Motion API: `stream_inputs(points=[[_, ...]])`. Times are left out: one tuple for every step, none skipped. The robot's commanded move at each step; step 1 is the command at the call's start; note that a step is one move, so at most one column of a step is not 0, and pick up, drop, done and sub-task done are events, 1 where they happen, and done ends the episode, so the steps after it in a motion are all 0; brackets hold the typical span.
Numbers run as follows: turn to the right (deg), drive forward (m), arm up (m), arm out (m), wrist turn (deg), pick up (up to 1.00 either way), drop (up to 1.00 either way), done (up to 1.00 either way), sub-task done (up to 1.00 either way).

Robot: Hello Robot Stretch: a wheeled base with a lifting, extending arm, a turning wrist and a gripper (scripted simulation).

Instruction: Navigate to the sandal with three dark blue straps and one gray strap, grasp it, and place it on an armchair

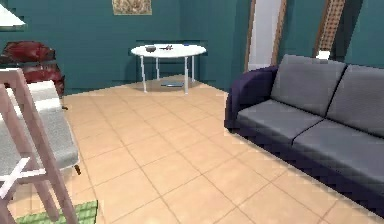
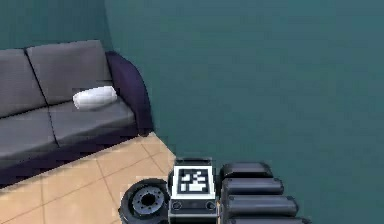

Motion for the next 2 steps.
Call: stream_inputs(points=[[-3.0,0.00,0.00,0.00,0.0,0.00,0.00,0.00,0.00],[0.0,1.00,0.00,0.00,0.0,0.00,0.00,0.00,0.00]])
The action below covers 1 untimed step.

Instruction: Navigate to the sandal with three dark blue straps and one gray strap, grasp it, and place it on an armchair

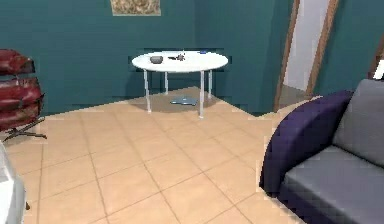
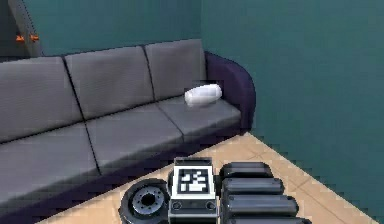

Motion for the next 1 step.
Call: stream_inputs(points=[[3.0,0.00,0.00,0.00,0.0,0.00,0.00,0.00,0.00]])
